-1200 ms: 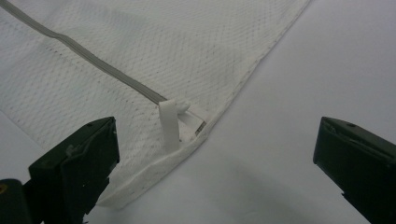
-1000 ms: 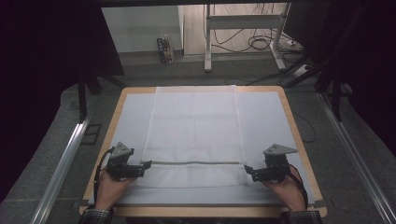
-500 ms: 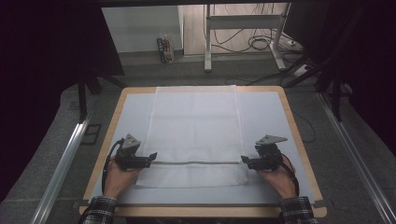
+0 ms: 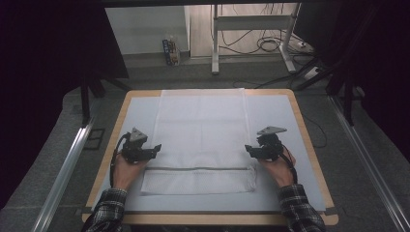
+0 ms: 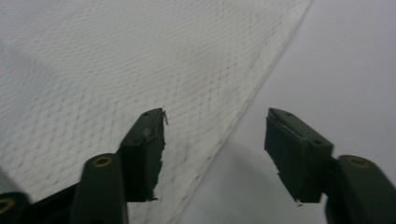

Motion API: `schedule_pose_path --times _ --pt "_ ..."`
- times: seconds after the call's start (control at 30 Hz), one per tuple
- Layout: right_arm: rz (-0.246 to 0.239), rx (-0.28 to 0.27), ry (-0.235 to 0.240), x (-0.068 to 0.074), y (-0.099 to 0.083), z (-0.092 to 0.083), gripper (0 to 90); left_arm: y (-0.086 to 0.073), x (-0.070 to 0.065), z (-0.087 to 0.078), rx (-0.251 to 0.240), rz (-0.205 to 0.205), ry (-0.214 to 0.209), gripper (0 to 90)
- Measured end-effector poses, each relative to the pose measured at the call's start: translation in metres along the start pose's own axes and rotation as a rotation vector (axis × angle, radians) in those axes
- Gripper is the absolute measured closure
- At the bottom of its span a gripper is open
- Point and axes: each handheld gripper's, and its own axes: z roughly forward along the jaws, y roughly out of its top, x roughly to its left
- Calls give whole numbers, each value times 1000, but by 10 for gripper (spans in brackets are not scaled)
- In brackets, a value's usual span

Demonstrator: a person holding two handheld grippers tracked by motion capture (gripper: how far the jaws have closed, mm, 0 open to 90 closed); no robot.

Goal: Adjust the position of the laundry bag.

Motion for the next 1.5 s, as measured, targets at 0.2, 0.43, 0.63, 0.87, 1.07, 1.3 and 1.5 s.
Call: schedule_pose_path --times 0.2,0.43,0.63,0.87,1.07,1.3,1.5 --pt "6 31 -1 -5 3 10 577 0 8 6 8 -31 12 425" --pt "-2 51 15 -5 1 16 604 -3 7 11 40 -32 2 515" --pt "3 70 22 -4 0 19 708 -5 5 17 99 -46 -18 656" --pt "16 111 30 1 5 18 878 -6 10 16 101 -106 -70 873" --pt "11 114 25 3 7 15 883 -5 7 15 95 -92 -75 885" --pt "43 101 67 -2 4 0 883 -1 -4 10 93 -44 -106 878" --pt "19 95 62 -4 -2 -16 882 0 -19 4 115 20 -144 874"
